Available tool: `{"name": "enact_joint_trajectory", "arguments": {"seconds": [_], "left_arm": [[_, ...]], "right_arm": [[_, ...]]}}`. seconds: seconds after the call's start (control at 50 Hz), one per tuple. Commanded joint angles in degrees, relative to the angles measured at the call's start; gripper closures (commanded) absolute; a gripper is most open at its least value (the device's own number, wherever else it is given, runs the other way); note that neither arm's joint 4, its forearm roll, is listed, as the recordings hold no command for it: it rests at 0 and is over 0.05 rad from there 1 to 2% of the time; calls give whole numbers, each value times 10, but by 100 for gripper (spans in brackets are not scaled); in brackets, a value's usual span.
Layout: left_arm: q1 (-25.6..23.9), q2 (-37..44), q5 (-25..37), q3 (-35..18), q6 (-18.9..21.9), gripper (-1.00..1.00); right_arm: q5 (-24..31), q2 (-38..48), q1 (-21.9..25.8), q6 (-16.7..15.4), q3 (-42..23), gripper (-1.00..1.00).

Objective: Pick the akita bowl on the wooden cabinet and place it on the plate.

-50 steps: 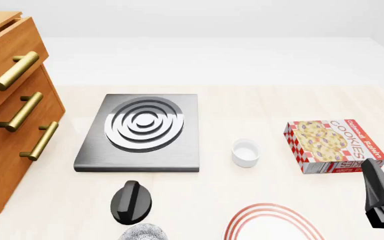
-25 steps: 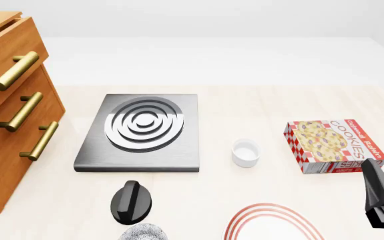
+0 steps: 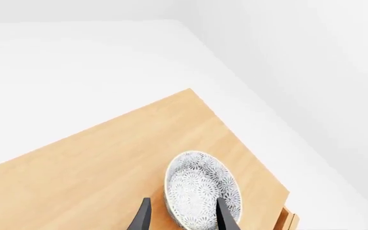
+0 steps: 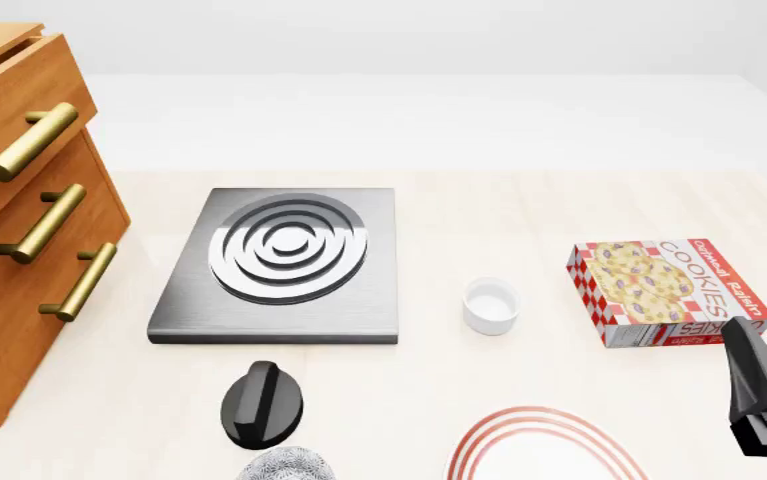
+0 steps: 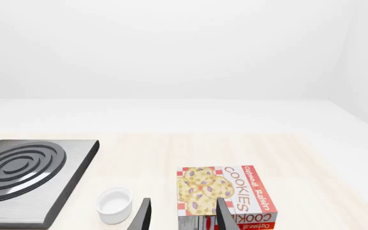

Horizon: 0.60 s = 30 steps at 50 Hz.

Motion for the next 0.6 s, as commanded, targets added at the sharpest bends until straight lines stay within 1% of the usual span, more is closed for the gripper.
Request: {"name": "enact_joint_trajectory", "arguments": {"seconds": [0.02,0.6], "left_arm": [[-4,6,-3,-1,1,-100],[-9,20,-13,5,0,-100]], "right_arm": [[0,0,0,0,0,-100],[0,0,0,0,0,-100]]}}
